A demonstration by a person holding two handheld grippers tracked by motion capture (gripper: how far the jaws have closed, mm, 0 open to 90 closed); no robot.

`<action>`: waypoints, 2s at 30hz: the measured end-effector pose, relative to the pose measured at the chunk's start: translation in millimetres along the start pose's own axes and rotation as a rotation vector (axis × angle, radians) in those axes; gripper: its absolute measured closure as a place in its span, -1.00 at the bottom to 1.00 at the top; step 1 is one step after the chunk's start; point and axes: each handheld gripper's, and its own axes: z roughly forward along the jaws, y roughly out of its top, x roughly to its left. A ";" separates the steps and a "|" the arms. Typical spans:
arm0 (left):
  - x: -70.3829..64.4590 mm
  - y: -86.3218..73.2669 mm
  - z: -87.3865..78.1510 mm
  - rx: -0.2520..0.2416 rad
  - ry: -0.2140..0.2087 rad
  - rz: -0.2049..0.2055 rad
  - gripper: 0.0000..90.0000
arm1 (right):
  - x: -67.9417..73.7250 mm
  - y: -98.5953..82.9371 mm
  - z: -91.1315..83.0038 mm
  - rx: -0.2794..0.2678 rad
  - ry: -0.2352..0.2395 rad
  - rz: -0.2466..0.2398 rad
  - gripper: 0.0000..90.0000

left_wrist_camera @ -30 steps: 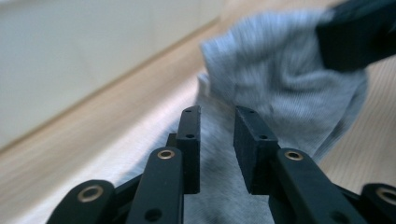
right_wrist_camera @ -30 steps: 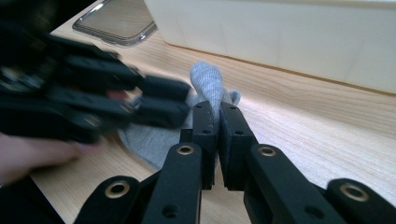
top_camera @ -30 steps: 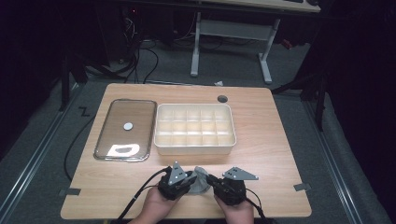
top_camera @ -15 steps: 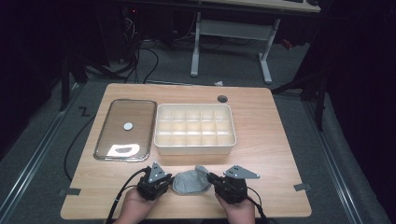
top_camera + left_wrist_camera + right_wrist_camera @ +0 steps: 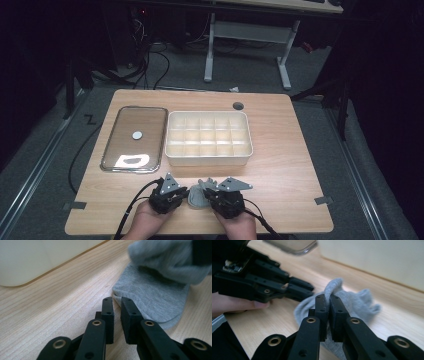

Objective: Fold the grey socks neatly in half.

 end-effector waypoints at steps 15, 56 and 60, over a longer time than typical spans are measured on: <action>0.3 0.0 0.6 -0.004 -0.006 0.002 0.75 | 9.3 -0.6 15.4 0.045 0.066 -0.033 0.69; -12.0 -0.1 1.1 -0.008 -0.011 0.018 1.00 | 29.0 2.1 7.6 -0.055 -0.014 -0.099 0.93; -9.2 -0.6 0.9 -0.009 -0.029 -0.003 1.00 | 29.1 -4.9 17.6 -0.015 -0.001 -0.100 0.93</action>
